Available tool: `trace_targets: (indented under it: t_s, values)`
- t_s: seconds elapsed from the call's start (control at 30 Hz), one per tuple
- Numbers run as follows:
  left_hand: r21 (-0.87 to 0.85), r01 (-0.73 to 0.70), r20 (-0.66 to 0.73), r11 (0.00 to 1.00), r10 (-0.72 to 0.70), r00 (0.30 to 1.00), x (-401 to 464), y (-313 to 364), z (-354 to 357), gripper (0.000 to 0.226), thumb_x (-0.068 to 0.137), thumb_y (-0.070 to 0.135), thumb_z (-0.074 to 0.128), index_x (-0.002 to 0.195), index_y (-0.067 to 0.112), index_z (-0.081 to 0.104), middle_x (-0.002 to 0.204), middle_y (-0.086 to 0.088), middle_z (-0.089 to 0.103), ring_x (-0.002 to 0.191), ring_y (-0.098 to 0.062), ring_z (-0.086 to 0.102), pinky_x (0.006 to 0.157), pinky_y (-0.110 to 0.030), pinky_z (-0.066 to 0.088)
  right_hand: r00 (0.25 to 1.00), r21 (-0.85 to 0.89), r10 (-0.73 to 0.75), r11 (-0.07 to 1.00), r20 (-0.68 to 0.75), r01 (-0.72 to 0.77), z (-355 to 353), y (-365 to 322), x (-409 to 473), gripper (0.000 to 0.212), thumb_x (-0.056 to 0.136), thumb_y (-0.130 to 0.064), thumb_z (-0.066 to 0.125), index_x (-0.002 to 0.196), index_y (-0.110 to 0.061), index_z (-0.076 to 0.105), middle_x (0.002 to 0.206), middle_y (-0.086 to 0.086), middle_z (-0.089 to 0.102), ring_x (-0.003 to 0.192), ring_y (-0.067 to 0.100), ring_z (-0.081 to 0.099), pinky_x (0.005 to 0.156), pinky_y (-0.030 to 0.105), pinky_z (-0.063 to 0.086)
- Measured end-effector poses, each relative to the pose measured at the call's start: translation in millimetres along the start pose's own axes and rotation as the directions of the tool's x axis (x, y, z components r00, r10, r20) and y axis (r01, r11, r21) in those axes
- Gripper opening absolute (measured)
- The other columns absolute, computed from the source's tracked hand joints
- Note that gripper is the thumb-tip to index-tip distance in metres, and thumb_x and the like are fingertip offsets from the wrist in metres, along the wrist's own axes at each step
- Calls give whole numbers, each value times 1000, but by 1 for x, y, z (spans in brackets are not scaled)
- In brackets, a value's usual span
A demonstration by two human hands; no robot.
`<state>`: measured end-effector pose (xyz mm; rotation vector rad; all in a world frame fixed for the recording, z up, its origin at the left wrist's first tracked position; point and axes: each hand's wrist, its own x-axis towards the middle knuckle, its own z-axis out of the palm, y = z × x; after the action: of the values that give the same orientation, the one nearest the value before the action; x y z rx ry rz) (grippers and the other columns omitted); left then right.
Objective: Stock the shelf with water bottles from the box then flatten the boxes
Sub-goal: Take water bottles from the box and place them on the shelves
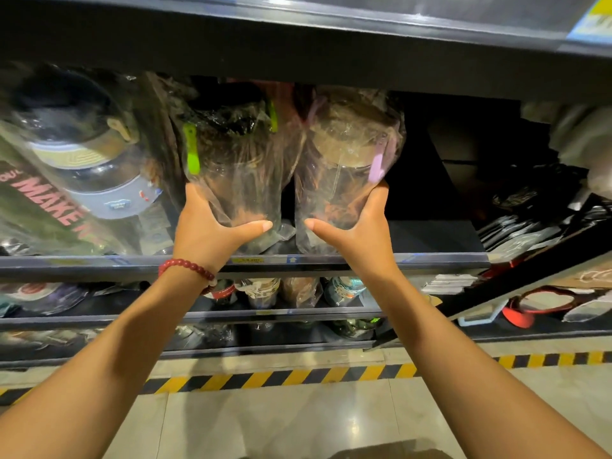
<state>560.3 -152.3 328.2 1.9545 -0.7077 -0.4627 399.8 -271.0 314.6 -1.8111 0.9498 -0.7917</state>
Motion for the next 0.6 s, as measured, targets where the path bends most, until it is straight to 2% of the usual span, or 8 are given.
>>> trace_targets:
  t_s: [0.13,0.23,0.3,0.4,0.47,0.53,0.6]
  values:
    - [44,0,85,999,-3,996,-4,3,-13,86,64,27,85,130,12,33,121,4,44,111,-13,42,97,-30,37,1000,-60,30,998,9,-29,-10,-9,-5,73,68,-30,85,117,-19,33,123,2,49,113,14,51,94,29,47]
    - [87,-7,142,996,-5,990,-11,5,-25,85,64,29,85,133,12,37,131,1,46,119,-18,44,103,-36,38,995,-105,93,990,-28,-96,-22,-22,-17,96,70,-29,84,141,-18,20,142,6,36,127,17,40,103,32,39]
    - [97,-17,171,995,0,985,-20,11,-34,89,64,29,85,138,14,37,139,-1,44,127,-21,43,107,-40,37,983,-82,167,981,-71,-173,-30,-32,-33,102,73,-26,82,148,-20,14,145,7,32,130,19,38,105,35,38]
    - [102,-23,212,995,1,977,-45,20,-46,78,70,17,82,136,14,41,128,8,46,119,-15,46,97,-27,38,965,-128,235,960,-119,-249,-40,-44,-71,91,77,-25,79,148,-18,21,147,9,34,132,22,38,107,38,37]
    - [253,-53,247,966,-12,969,-69,21,-50,77,72,23,80,138,14,41,134,3,47,124,-20,45,98,-31,40,959,-233,255,932,-122,-278,-47,-51,-107,81,80,-28,76,145,-14,30,145,7,38,133,21,38,107,34,35]
    - [393,-149,306,907,24,952,-96,19,-48,74,72,30,79,136,14,45,136,-6,49,123,-24,47,100,-35,41,954,-346,274,889,-120,-299,-52,-56,-149,73,83,-31,73,143,-14,35,141,5,41,131,21,39,106,31,35]
    - [447,-298,433,844,88,897,-126,22,-41,68,74,33,77,132,14,49,131,-5,52,118,-23,51,96,-32,42,947,-467,298,824,-122,-320,-58,-57,-196,68,85,-34,69,141,-14,36,138,4,42,129,21,39,104,29,34]
